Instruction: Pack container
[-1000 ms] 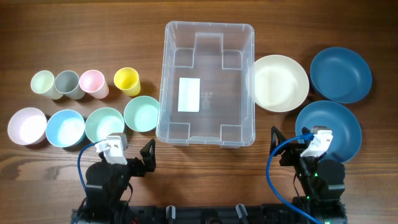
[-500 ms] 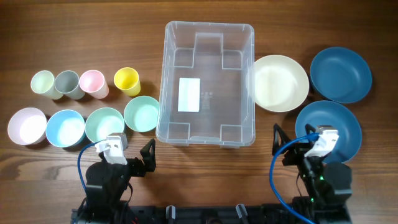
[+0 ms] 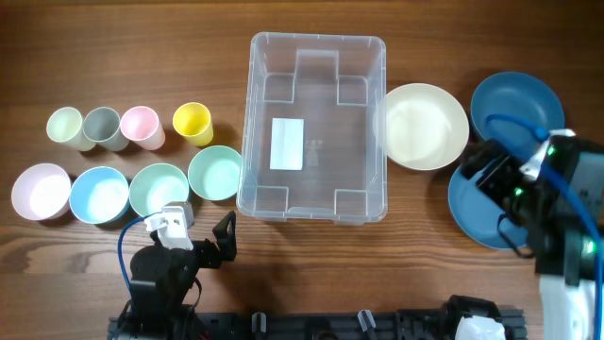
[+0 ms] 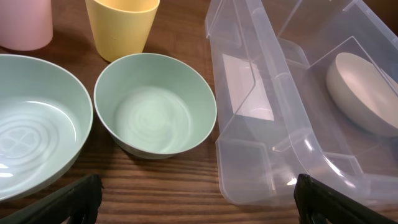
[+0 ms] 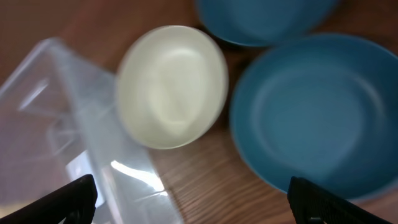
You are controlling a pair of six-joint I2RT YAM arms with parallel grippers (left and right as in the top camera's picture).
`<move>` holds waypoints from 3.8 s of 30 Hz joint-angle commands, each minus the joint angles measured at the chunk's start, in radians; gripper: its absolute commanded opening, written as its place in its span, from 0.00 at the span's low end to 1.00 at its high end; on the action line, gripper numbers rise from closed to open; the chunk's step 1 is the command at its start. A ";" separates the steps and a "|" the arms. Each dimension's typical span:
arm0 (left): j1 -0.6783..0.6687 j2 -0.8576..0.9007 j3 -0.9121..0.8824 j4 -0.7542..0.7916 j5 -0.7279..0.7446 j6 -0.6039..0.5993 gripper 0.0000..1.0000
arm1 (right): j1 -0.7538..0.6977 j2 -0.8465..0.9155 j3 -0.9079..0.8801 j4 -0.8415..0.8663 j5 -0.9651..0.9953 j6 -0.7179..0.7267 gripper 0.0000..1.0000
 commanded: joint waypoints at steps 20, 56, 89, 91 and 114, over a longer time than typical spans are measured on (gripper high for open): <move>-0.004 -0.008 -0.005 0.003 0.018 0.020 1.00 | -0.591 0.433 -0.355 0.237 0.037 -0.051 0.84; -0.004 -0.008 -0.005 0.003 0.018 0.020 1.00 | 0.206 0.188 0.402 0.061 -0.304 -0.055 0.04; -0.004 -0.008 -0.005 0.003 0.018 0.020 1.00 | 0.440 0.834 0.623 0.311 -0.076 -0.102 0.60; -0.004 -0.008 -0.005 0.003 0.018 0.020 1.00 | 0.364 0.719 0.623 0.217 -0.076 -0.064 0.66; -0.004 -0.008 -0.005 0.003 0.018 0.020 1.00 | -0.368 1.168 0.582 -0.054 -0.077 -0.230 0.75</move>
